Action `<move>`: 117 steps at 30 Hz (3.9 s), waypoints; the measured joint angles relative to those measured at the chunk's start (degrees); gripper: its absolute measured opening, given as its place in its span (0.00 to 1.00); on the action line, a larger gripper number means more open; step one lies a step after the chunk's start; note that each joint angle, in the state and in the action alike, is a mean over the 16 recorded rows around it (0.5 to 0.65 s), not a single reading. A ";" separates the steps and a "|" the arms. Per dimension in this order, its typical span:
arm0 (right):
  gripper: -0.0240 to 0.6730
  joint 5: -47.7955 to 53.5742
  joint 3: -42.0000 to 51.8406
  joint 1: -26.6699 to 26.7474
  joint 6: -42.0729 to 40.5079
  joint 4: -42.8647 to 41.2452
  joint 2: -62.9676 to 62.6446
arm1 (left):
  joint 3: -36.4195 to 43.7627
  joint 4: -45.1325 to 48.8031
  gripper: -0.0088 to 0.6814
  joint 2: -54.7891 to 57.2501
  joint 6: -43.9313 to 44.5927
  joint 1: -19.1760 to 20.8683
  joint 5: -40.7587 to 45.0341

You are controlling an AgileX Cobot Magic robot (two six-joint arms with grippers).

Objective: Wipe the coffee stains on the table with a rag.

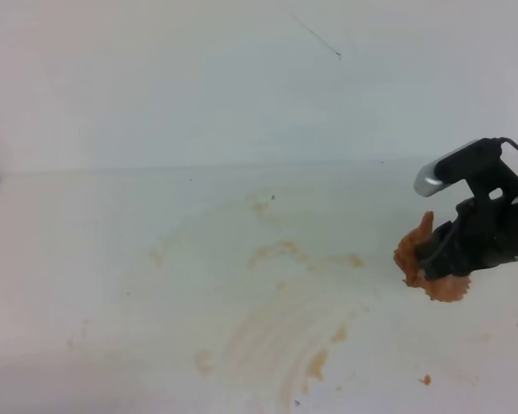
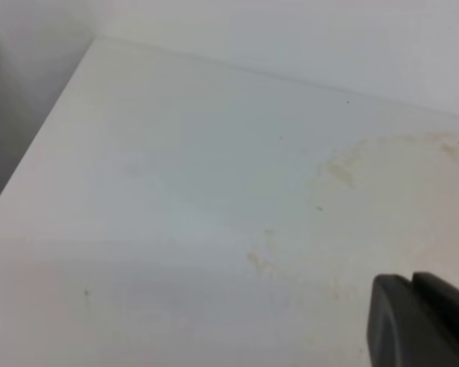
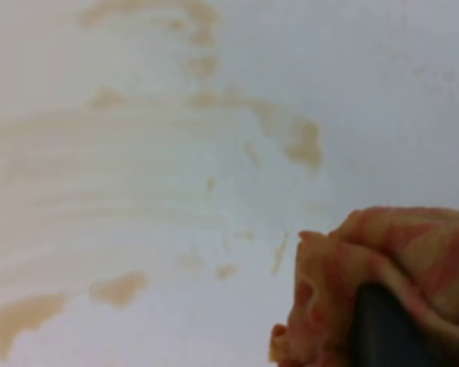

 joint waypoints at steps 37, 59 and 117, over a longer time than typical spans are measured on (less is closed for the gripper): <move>0.04 8.48 -4.44 -0.41 2.01 10.00 -24.29 | 0.00 0.00 0.01 0.00 0.00 0.01 0.00; 0.03 -5.65 17.61 -11.40 0.40 1.11 -67.49 | 0.00 0.00 0.01 0.00 0.00 -0.04 0.00; 0.03 -3.42 56.99 -13.71 62.57 -45.61 -95.85 | 0.00 0.00 0.01 0.00 0.00 -0.04 0.00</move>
